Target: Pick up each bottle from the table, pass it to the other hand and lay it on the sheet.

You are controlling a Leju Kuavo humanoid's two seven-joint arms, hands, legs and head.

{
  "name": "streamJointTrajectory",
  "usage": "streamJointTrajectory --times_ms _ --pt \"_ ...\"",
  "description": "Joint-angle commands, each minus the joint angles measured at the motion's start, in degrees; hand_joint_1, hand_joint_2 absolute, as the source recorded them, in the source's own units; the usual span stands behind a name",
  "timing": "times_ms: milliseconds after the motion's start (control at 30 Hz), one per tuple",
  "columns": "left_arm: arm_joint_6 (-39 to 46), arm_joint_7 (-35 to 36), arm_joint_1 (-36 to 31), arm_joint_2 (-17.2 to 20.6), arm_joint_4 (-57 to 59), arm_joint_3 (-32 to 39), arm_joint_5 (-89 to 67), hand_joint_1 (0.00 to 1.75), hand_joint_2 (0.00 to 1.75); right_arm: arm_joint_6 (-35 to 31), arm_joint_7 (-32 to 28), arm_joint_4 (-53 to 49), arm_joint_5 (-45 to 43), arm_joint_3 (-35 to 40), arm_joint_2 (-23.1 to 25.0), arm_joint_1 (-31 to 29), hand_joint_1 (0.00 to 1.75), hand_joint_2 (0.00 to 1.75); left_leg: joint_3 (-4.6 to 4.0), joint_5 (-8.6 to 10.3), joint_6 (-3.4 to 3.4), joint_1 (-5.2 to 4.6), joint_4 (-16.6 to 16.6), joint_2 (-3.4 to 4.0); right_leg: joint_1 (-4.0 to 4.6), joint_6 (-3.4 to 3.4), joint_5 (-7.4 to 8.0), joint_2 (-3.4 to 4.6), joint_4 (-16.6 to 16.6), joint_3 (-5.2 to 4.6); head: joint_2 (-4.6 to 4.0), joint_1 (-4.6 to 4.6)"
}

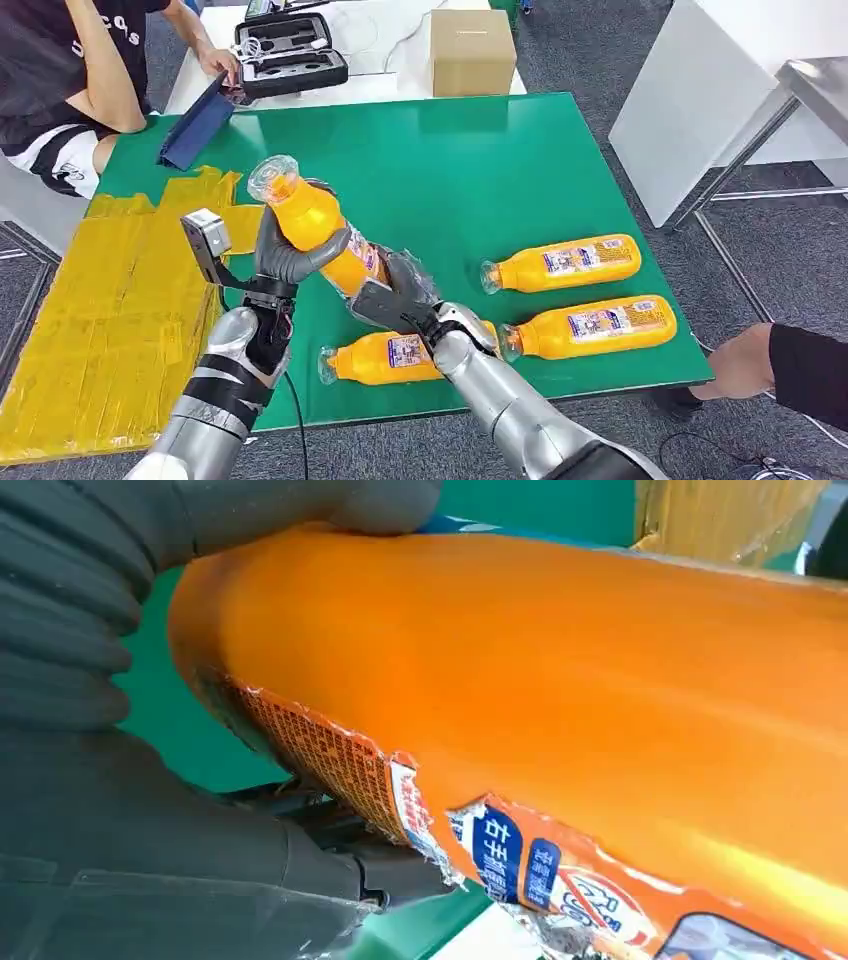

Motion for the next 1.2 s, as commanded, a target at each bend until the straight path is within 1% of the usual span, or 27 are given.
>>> streamJointTrajectory --times_ms 33,67,100,133,233,267,300,333,433,500,567,600,667,700,733,767,800,833,867,900,933,967,1000,1033,1067,1167,1200 --pt "1.8 -0.3 -3.3 1.0 1.7 1.5 -1.1 1.75 1.75 -2.8 -1.2 -5.9 -1.6 0.0 -1.9 1.9 1.41 1.75 0.37 -0.20 -0.07 0.06 0.1 -0.07 0.09 -0.11 -0.20 -0.16 0.0 0.42 0.00 -0.04" --pt "1.7 -0.3 -3.3 1.1 1.7 1.5 -1.1 1.75 1.75 -2.8 -1.1 -6.1 -1.6 0.1 -1.9 1.7 1.41 1.75 0.24 -0.11 -0.05 0.03 0.0 -0.05 0.05 -0.08 -0.12 -0.12 0.0 0.27 0.00 0.00" --pt "1.7 -0.3 -3.3 1.1 1.7 1.5 -1.1 1.75 1.75 -2.8 -1.1 -6.1 -1.6 0.1 -1.9 1.7 1.41 1.75 0.41 -0.22 -0.07 0.05 0.1 -0.04 0.08 -0.11 -0.22 -0.13 0.0 0.44 0.00 0.00" --pt "1.7 -0.3 -3.3 1.1 1.7 1.5 -1.1 1.75 1.75 -2.8 -1.1 -6.1 -1.6 0.1 -1.9 1.7 1.41 1.75 0.20 -0.10 -0.04 0.02 0.0 -0.05 0.04 -0.07 -0.11 -0.11 0.0 0.23 0.00 -0.02" --pt "1.7 -0.3 -3.2 1.1 1.5 1.6 -1.1 1.75 1.75 -2.6 -1.1 -6.6 -1.6 0.1 -2.0 2.1 1.41 1.75 0.19 -0.08 -0.04 0.01 0.0 -0.01 0.02 -0.06 -0.08 -0.06 0.0 0.20 0.00 0.00" --pt "1.9 -0.3 -3.2 1.1 1.5 1.6 -1.3 1.75 1.75 -2.7 -1.2 -7.6 -2.4 -0.4 -2.0 2.6 0.23 1.75 0.35 -0.17 -0.06 0.04 0.0 -0.01 0.06 -0.10 -0.16 -0.09 0.0 0.38 0.00 0.00" --pt "2.1 -0.4 -3.1 1.1 1.4 1.7 -1.5 1.75 1.75 -3.1 -1.7 -8.6 -3.0 -0.9 -2.0 3.1 0.00 1.75 0.24 -0.11 -0.05 0.03 0.0 -0.01 0.05 -0.08 -0.10 -0.07 0.0 0.26 0.00 0.00" --pt "2.5 -0.5 -3.0 1.3 1.2 1.8 -1.8 1.75 1.75 -3.7 -2.5 -10.7 -3.9 -1.5 -2.0 3.9 0.00 1.75 0.12 -0.04 -0.03 0.01 0.0 -0.04 0.02 -0.05 -0.05 -0.08 0.0 0.14 0.00 0.00" --pt "3.7 -0.9 -2.8 2.2 0.6 2.0 -3.2 1.75 1.75 -3.8 -2.9 -19.2 -6.4 -2.5 -2.6 6.7 0.00 1.75 0.34 -0.17 -0.06 0.02 0.0 0.00 0.04 -0.10 -0.16 -0.08 0.0 0.35 0.00 0.02" --pt "5.1 -1.4 -3.1 2.7 0.1 2.2 -4.7 1.75 1.75 -4.0 -3.0 -26.4 -8.0 -2.8 -3.3 9.3 0.00 1.75 0.13 -0.06 -0.04 0.01 0.0 -0.05 0.03 -0.06 -0.07 -0.10 0.0 0.15 0.00 0.00" --pt "5.1 -1.4 -3.2 2.8 0.0 2.3 -4.7 1.75 1.75 -3.8 -2.4 -27.4 -8.1 -2.7 -3.5 9.7 0.00 1.75 0.19 -0.11 -0.04 0.03 0.0 -0.11 0.04 -0.07 -0.14 -0.17 0.0 0.23 0.00 0.00" --pt "5.6 -1.4 -3.3 2.9 0.1 2.3 -5.4 1.75 1.75 -3.6 -3.0 -28.3 -8.7 -2.7 -3.5 10.0 0.00 0.00 0.36 -0.22 -0.06 0.04 0.1 -0.06 0.06 -0.10 -0.23 -0.14 0.1 0.38 0.00 -0.04" --pt "9.4 -2.8 -4.5 3.2 -0.1 2.5 -8.9 1.75 1.75 -3.2 -4.7 -32.5 -11.0 -3.2 -3.9 11.6 0.00 0.00 0.12 -0.07 -0.03 0.02 0.0 -0.05 0.03 -0.05 -0.07 -0.09 0.0 0.15 0.00 -0.04" --pt "13.5 -3.9 -5.3 3.8 -0.5 2.4 -13.0 1.75 1.75 -1.9 -4.7 -35.3 -13.0 -3.4 -4.2 12.5 0.00 0.00 0.22 -0.16 -0.04 0.04 0.1 -0.06 0.06 -0.08 -0.15 -0.13 0.0 0.26 0.00 0.00" --pt "18.4 -4.5 -6.3 4.6 -0.6 1.8 -18.3 1.75 1.75 -1.5 -4.7 -37.1 -13.3 -3.3 -4.6 13.0 0.00 0.00 0.10 -0.08 -0.04 0.03 0.0 -0.11 0.04 -0.06 -0.10 -0.17 0.0 0.15 0.00 -0.02" --pt "20.1 -3.9 -7.3 4.9 -0.6 2.0 -21.2 1.75 1.75 -1.4 -4.7 -39.0 -13.3 -3.2 -5.0 13.6 0.00 0.00 0.21 -0.16 -0.06 0.06 0.1 -0.13 0.07 -0.10 -0.19 -0.20 0.1 0.27 0.00 0.00" --pt "24.5 -2.2 -9.3 6.1 0.5 1.4 -28.3 1.75 1.75 -1.3 -5.1 -41.4 -13.9 -3.3 -5.1 14.5 0.00 0.00 0.05 -0.07 -0.04 0.03 0.1 -0.13 0.04 -0.07 -0.10 -0.18 0.1 0.10 0.00 -0.02" --pt "26.6 -0.6 -11.1 6.9 2.1 1.4 -33.2 1.75 1.75 -1.1 -5.4 -43.2 -14.0 -3.0 -5.4 15.1 0.00 0.00 0.13 -0.15 -0.07 0.07 0.1 -0.15 0.09 -0.11 -0.18 -0.22 0.1 0.20 0.00 -0.02" --pt "27.7 0.7 -13.1 7.0 3.8 2.0 -36.5 1.75 1.75 -0.8 -5.8 -44.7 -14.1 -2.7 -5.5 15.5 0.00 0.00 0.01 -0.07 -0.06 0.06 0.1 -0.12 0.07 -0.09 -0.09 -0.18 0.1 0.06 0.00 -0.02" --pt "30.4 2.5 -16.5 7.5 7.6 2.4 -42.8 1.75 1.75 -0.6 -6.0 -46.2 -13.9 -2.0 -5.7 15.7 0.00 0.00 0.13 -0.14 -0.08 0.08 0.1 -0.20 0.10 -0.12 -0.19 -0.28 0.1 0.21 0.00 -0.02" --pt "34.3 5.5 -19.4 8.6 11.5 1.1 -50.9 1.75 1.75 -0.6 -5.9 -46.9 -13.5 -1.4 -5.9 15.6 0.00 0.00 0.01 -0.05 -0.07 0.07 0.1 -0.22 0.08 -0.09 -0.12 -0.27 0.1 0.08 0.00 -0.02" --pt "35.6 7.2 -21.5 8.9 14.5 1.3 -56.2 1.75 1.75 -0.5 -5.8 -47.3 -13.5 -1.2 -5.7 15.6 0.00 0.00 0.12 -0.15 -0.09 0.09 0.2 -0.23 0.11 -0.13 -0.21 -0.30 0.2 0.20 0.00 -0.02" --pt "37.6 12.3 -24.1 10.4 19.5 -1.4 -66.3 1.75 1.75 -0.5 -5.7 -47.5 -13.5 -1.1 -5.6 15.6 0.00 0.00 0.08 -0.07 -0.07 0.08 0.1 -0.21 0.09 -0.10 -0.14 -0.26 0.1 0.15 0.00 0.00" --pt "36.4 15.6 -25.9 10.9 22.6 -2.7 -72.3 1.75 1.75 -0.3 -5.7 -47.7 -13.8 -0.9 -5.5 15.5 0.00 0.00 0.17 -0.13 -0.09 0.09 0.2 -0.23 0.10 -0.13 -0.21 -0.30 0.2 0.24 0.00 -0.02" --pt "34.3 19.0 -27.7 11.6 26.2 -5.1 -77.9 1.75 1.75 -0.4 -5.7 -48.2 -14.1 -1.1 -5.4 15.8 0.00 1.75 0.10 -0.05 -0.06 0.05 0.1 -0.13 0.06 -0.09 -0.10 -0.18 0.1 0.14 0.00 -0.02" --pt "36.5 26.2 -29.7 12.8 33.7 -8.0 -92.4 1.75 1.75 -0.3 -7.0 -51.9 -15.4 -1.0 -6.0 17.2 0.00 1.75 0.31 -0.08 -0.05 0.04 0.0 -0.12 0.05 -0.09 -0.13 -0.20 0.0 0.33 0.00 0.00" --pt "36.8 25.9 -29.5 12.9 33.8 -7.7 -92.4 1.75 1.75 -0.3 -7.0 -52.1 -15.4 -0.9 -6.0 17.2 0.00 1.75 0.42 -0.10 -0.05 0.04 0.0 -0.15 0.06 -0.11 -0.18 -0.24 0.0 0.46 0.00 -0.02"
